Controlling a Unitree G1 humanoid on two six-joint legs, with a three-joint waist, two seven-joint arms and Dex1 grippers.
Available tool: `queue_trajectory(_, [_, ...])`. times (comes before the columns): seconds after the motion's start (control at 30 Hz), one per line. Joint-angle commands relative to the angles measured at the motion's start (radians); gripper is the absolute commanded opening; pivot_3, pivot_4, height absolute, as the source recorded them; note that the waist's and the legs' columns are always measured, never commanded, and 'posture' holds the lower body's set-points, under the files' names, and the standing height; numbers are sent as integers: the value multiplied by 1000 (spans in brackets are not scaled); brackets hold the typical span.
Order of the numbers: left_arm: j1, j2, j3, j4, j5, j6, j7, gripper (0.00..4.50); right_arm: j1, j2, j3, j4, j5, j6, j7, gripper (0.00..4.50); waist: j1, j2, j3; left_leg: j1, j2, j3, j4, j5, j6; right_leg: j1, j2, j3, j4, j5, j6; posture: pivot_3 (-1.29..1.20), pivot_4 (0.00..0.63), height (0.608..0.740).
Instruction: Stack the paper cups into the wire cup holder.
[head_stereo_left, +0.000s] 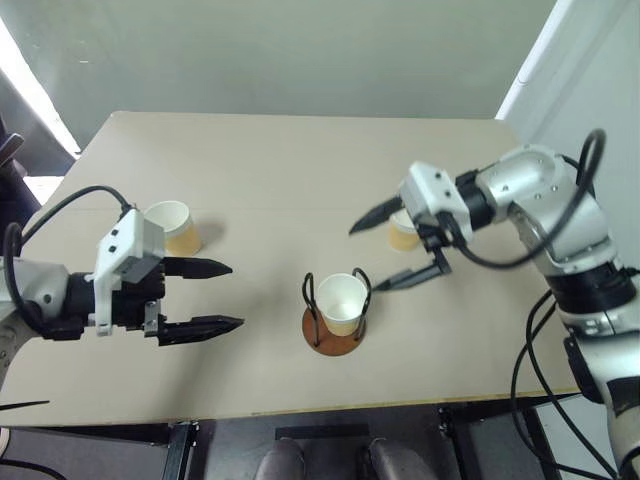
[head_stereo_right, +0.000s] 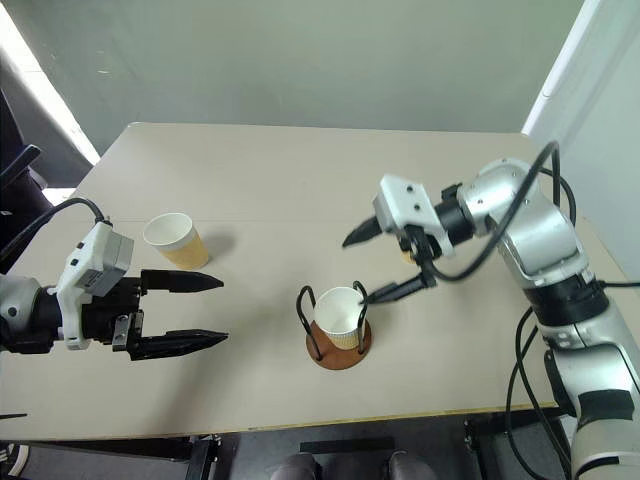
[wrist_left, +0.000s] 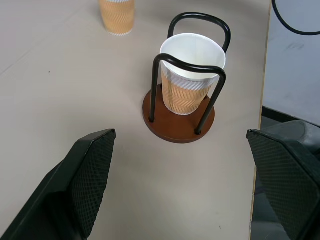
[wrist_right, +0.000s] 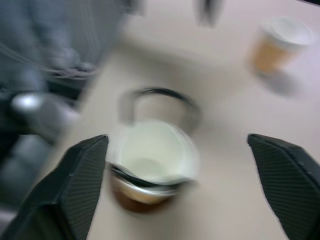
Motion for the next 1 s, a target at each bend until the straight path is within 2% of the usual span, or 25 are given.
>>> queue_trajectory(0.03, [-7, 2, 35, -10, -13, -6, 1, 4500, -55, 2, 18, 257, -132, -176, -30, 4337, 3, 0, 0, 0, 0, -1, 0, 0, 0, 0, 0, 0, 0, 0, 0, 0, 150, 740])
queue_trajectory(0.17, [0, 3, 49, -17, -18, 2, 2, 4500, -86, 18, 44, 489, -231, -323, -32, 4337, 7, 0, 0, -2, 0, -2, -2, 1, -3, -2, 0, -1, -1, 0, 0, 0, 150, 740])
queue_trajectory(0.23, [8, 3, 60, -23, -19, 6, 2, 4500, -93, 29, 46, 561, -263, -375, -32, 4337, 8, 0, 0, -5, 0, -1, -2, 6, -11, -4, -1, -1, -1, 0, 0, 0, 150, 740])
queue_trajectory(0.67, [35, 8, 101, -46, -32, 31, 22, 4500, -122, 86, 75, 845, -478, -598, -157, 4337, 9, 0, 0, -7, 1, -1, -2, 6, -12, -6, -1, -2, 0, 2, -3, 0, 150, 740])
queue_trajectory(0.77, [40, 10, 113, -52, -36, 39, 23, 4500, -132, 103, 66, 871, -497, -624, -179, 3809, 8, 0, 0, -7, 1, -1, -2, 6, -12, -6, -1, -3, 0, 2, -3, 0, 150, 740])
queue_trajectory(1.0, [45, 11, 125, -54, -36, 48, 22, 4500, -150, 102, 47, 889, -505, -656, -160, 1286, 9, 0, 0, -7, 1, -1, -2, 6, -13, -7, -1, -3, -1, 2, -3, 0, 150, 740])
